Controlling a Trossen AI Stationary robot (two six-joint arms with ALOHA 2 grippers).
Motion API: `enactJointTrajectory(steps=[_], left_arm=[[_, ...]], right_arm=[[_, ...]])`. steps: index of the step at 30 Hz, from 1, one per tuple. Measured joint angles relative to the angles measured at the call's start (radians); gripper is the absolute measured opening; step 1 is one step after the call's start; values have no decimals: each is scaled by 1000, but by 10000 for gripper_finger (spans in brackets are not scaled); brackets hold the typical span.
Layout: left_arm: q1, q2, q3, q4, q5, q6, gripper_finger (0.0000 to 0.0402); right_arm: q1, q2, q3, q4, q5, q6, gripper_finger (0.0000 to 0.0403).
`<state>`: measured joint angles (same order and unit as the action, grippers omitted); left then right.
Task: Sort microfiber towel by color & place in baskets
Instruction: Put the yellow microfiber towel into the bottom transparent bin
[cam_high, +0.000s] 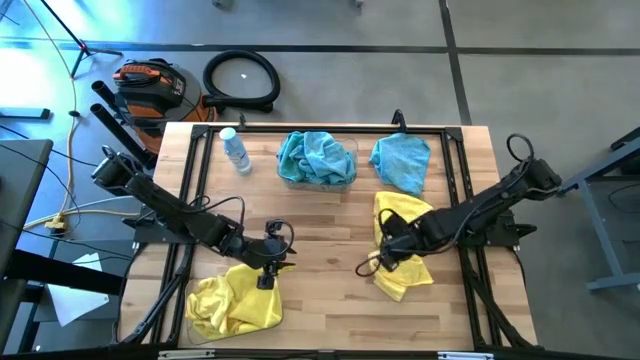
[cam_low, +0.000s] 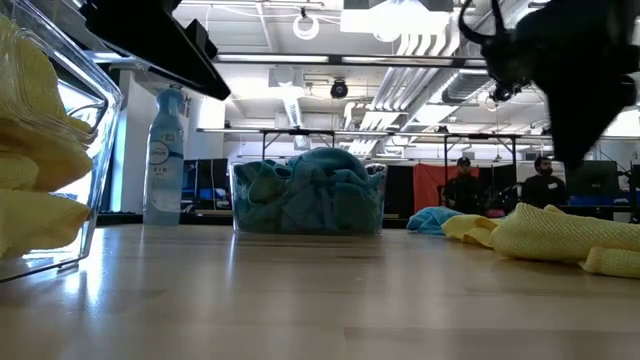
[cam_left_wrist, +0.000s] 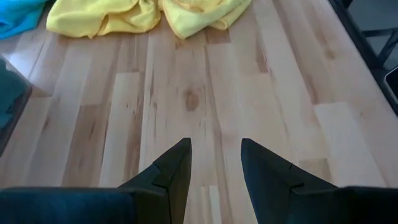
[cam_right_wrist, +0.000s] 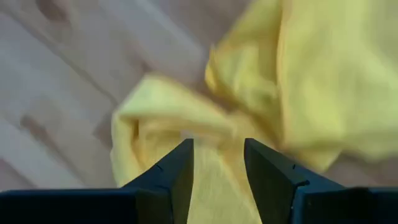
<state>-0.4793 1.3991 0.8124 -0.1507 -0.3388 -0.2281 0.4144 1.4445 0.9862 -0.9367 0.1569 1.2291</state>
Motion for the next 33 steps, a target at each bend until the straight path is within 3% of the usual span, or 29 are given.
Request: enactJointTrajectory(steps=[3, 9, 14, 25, 29, 33], left_arm=[[0, 0, 0, -15, 0, -19, 129], [0, 0, 0, -17, 0, -29, 129], [0, 0, 0, -15, 0, -32, 129], [0, 0, 0, -9, 0, -56, 129], [0, 0, 0, -9, 0, -59, 129], [0, 0, 0, -9, 0, -59, 129]], right_arm=[[52, 0, -24, 5, -55, 112, 149], [144, 40, -75, 96, -48, 235, 171], [170, 110, -113, 211, -46, 240, 173], [171, 267, -106, 239, -100, 237, 171], [171, 265, -86, 225, -102, 208, 143], [171, 268, -26, 172, -96, 150, 79]])
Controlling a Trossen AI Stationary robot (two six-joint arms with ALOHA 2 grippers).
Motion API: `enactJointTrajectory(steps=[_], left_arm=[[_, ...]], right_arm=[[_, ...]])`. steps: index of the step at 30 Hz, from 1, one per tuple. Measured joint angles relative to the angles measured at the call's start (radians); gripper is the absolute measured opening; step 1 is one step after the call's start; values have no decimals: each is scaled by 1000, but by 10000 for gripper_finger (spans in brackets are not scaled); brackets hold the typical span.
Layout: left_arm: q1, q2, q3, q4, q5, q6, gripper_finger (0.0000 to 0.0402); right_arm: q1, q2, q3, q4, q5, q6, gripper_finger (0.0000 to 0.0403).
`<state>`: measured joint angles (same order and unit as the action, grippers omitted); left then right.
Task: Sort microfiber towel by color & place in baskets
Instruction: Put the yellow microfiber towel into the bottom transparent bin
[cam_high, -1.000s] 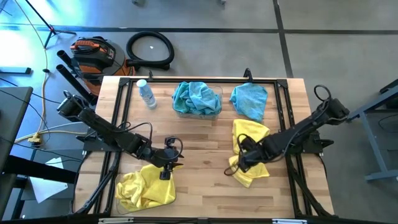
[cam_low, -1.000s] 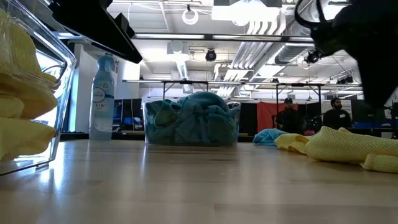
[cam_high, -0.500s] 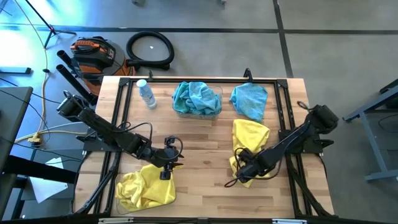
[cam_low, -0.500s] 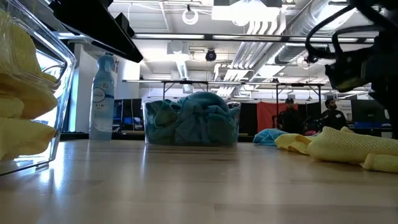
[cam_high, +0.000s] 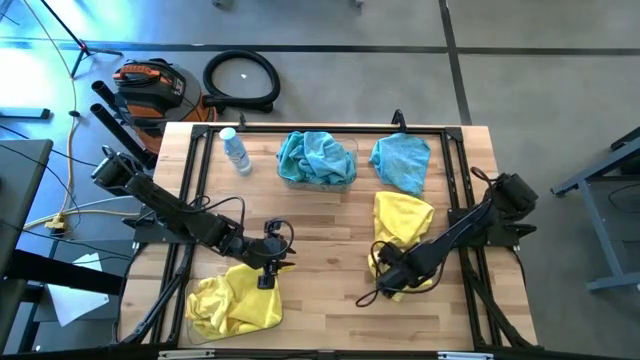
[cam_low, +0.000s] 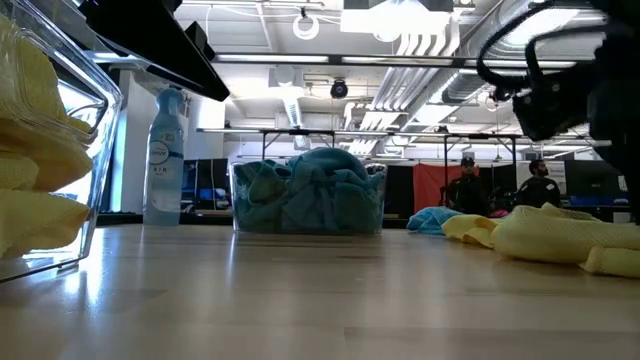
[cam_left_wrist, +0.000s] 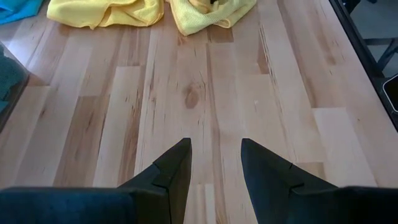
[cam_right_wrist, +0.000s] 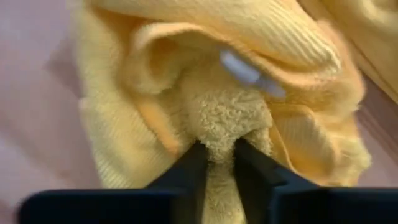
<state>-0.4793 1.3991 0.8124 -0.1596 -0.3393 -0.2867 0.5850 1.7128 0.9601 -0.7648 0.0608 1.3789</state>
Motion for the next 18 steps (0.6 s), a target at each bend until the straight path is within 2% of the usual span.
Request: enactJointTrajectory(steps=[4, 9, 13, 18], left_arm=[[0, 0, 0, 8, 0, -10, 129], [4, 0, 0, 10, 0, -63, 129], [15, 0, 0, 27, -12, -66, 129], [40, 0, 0, 164, -31, -20, 132]], right_arm=[[0, 0, 77, -20, 42, -70, 13], [0, 0, 193, -104, 168, -151, 25], [0, -1, 301, -190, 302, -233, 16], [-2, -3, 421, -215, 501, -374, 4]])
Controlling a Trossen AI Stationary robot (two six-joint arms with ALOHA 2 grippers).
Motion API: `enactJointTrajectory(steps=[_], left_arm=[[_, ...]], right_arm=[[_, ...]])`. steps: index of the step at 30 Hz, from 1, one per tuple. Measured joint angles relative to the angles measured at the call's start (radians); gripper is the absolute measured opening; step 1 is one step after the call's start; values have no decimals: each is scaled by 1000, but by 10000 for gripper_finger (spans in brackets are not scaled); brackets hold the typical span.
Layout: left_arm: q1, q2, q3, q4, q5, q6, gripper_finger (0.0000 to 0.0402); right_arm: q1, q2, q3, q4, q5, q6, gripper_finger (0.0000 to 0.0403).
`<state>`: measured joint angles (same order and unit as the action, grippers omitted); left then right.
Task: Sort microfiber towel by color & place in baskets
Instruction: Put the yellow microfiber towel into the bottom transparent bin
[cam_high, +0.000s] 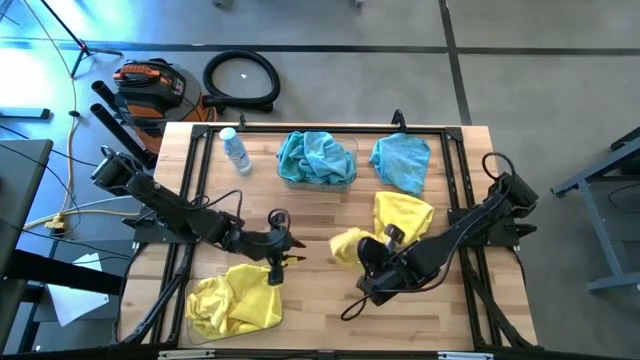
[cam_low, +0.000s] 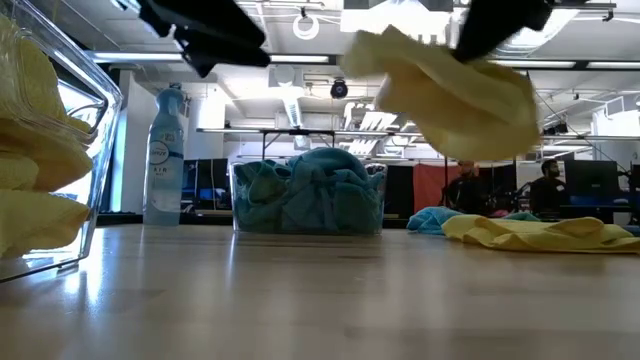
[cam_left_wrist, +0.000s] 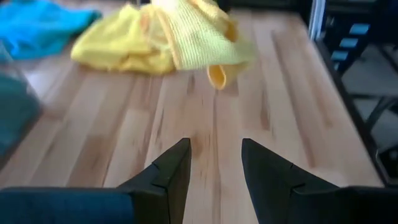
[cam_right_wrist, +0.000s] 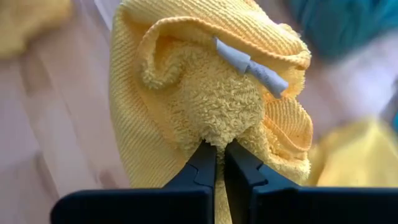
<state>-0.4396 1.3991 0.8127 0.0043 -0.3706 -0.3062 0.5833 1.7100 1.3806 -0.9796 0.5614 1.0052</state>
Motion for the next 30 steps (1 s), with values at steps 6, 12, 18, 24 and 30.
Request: enactJointTrajectory(steps=[6, 12, 18, 24, 30], left_arm=[[21, 0, 0, 149, 0, 79, 166], [53, 0, 0, 290, 0, 126, 226], [89, 18, 0, 407, -24, 127, 262], [106, 55, 1, 476, -21, 125, 261], [104, 60, 1, 474, -23, 126, 188]], right_arm=[[-4, 0, 93, 18, 172, -154, 5], [-26, -1, 110, 103, 198, -280, 4], [-54, -1, 110, 272, 199, -455, 4], [-82, -1, 110, 406, 187, -600, 3], [-99, -2, 110, 381, 168, -549, 3]])
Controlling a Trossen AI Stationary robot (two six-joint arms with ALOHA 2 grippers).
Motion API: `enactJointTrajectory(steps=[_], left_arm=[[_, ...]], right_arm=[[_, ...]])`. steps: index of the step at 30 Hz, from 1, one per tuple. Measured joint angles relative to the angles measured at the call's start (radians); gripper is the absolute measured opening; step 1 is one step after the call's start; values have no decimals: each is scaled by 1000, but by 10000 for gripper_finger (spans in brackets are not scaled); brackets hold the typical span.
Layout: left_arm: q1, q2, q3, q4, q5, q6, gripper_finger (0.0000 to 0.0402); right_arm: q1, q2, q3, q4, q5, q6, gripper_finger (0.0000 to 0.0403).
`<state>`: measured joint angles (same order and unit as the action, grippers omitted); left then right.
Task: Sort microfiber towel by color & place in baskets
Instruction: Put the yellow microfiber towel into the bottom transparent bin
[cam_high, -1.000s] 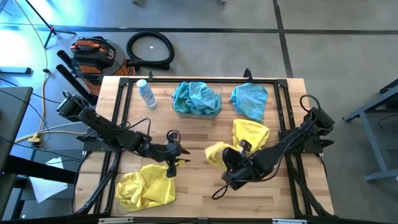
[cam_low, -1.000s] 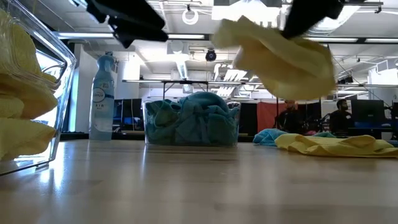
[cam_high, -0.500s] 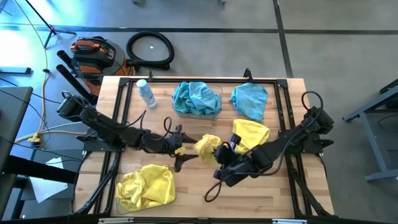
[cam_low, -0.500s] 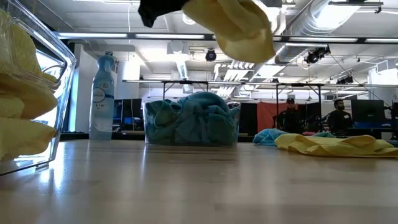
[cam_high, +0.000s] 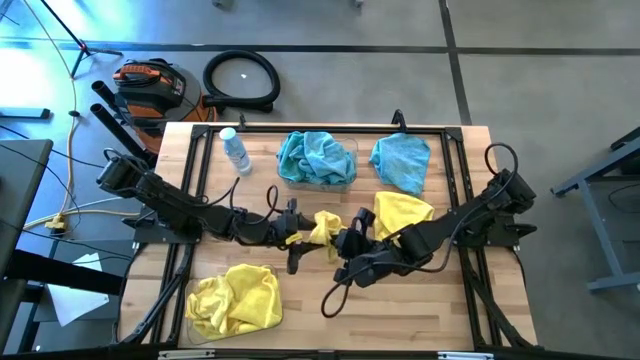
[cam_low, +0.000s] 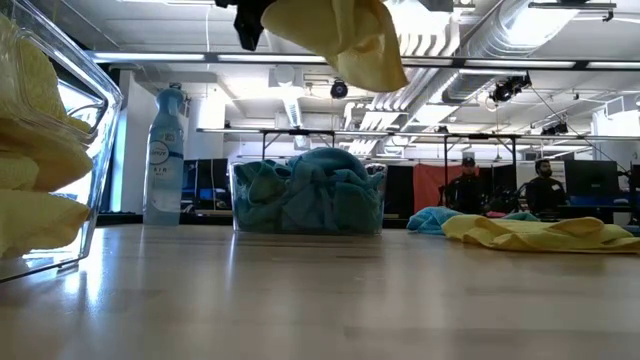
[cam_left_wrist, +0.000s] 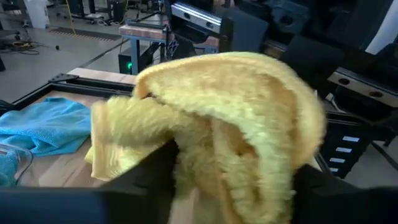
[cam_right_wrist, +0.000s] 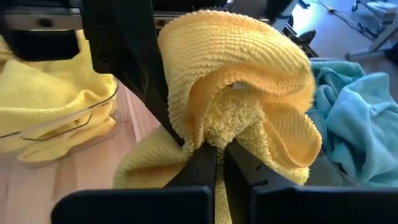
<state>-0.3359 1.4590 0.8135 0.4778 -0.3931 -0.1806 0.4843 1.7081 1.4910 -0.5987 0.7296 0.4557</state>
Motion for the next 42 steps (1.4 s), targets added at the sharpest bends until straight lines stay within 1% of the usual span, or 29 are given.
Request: enactJointTrajectory(steps=[2, 5, 6, 7, 10, 12, 16, 18, 21, 23, 27, 29, 34, 38, 40, 42], left_arm=[[0, 0, 0, 3, 0, -1, 137], [-1, 0, 0, 15, 3, 0, 49], [-1, 0, 0, 15, 3, 0, 27], [-2, 0, 0, 16, 3, -1, 16], [-9, -1, 0, 12, 0, 0, 19], [-15, -13, 0, -16, -7, 0, 15], [-50, -86, 3, -143, -30, -29, 7], [-92, -128, 39, -302, -102, -80, 5], [-189, -154, 138, -603, -250, -169, 4], [-260, -150, 213, -796, -291, -241, 3], [-396, -118, 368, -1031, -325, -397, 2], [-455, -95, 431, -1105, -326, -478, 1], [-567, -35, 551, -1282, -305, -711, 1], [-607, 20, 580, -1395, -226, -904, 1], [-611, 52, 580, -1455, -181, -989, 1], [-609, 98, 580, -1507, -158, -1056, 0]], right_arm=[[-2, 0, 0, -4, 0, 14, 8], [-1, 0, 0, -6, 4, 17, 27], [-1, 0, 0, -7, 3, 20, 35], [0, 0, 0, -9, 3, 29, 44], [1, 0, 0, -26, 0, 62, 71], [7, 0, 1, -72, -6, 110, 83], [33, 0, 0, -196, -8, 245, 97], [49, 0, 0, -256, -4, 311, 97], [85, 0, 0, -332, 25, 402, 98], [109, 1, 0, -374, 54, 458, 98], [154, 13, 0, -431, 133, 548, 98], [170, 24, 0, -444, 155, 587, 98], [185, 93, 0, -450, 156, 656, 98], [186, 170, 0, -448, 139, 711, 98], [186, 205, 0, -442, 119, 728, 98], [186, 233, 0, -429, 96, 735, 98]])
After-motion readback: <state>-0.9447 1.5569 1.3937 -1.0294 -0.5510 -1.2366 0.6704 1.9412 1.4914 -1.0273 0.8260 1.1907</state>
